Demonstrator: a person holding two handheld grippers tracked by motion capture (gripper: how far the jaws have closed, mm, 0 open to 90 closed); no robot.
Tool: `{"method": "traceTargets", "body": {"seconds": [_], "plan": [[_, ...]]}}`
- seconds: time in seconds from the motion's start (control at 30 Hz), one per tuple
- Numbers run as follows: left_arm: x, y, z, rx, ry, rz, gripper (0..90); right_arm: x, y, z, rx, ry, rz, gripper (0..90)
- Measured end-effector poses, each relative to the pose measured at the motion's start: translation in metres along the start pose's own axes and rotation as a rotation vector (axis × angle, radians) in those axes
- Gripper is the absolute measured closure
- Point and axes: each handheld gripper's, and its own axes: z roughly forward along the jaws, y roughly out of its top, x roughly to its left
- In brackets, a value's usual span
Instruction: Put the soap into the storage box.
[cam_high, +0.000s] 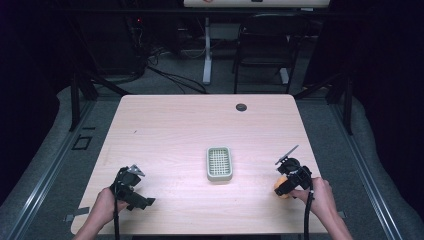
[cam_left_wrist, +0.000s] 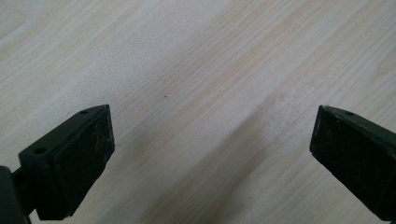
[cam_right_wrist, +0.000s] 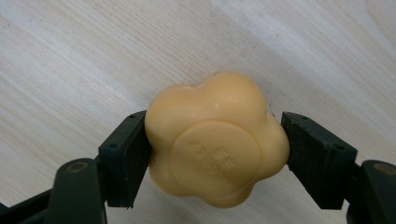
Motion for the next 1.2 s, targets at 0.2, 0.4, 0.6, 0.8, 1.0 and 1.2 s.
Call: {"method": "traceTargets", "body": {"seconds": [0.2, 0.4, 0.6, 0.8, 1.0, 1.2], "plan": [[-0.002, 0.0, 0.0, 0.001, 0.003, 0.005, 0.0, -0.002, 0.002, -0.006, 0.014, 0.002, -0.014, 26.6], [-0.002, 0.0, 0.0, 0.002, 0.006, 0.007, 0.0, -0.001, 0.005, -0.012, 0.019, 0.01, -0.035, 26.6], [-0.003, 0.001, 0.0, 0.003, 0.004, 0.007, 0.0, -0.001, 0.008, -0.013, 0.017, 0.012, -0.036, 26.7], [-0.002, 0.0, 0.0, 0.001, 0.005, 0.008, 0.0, 0.001, 0.016, -0.015, 0.017, 0.008, -0.052, 26.7], [-0.004, 0.001, 0.0, 0.001, 0.007, 0.011, 0.0, 0.004, 0.023, -0.018, 0.0, 0.005, -0.061, 26.7], [-0.004, 0.001, -0.001, -0.008, 0.002, 0.015, 0.0, 0.007, 0.032, -0.019, -0.011, 0.011, -0.068, 26.7]]}}
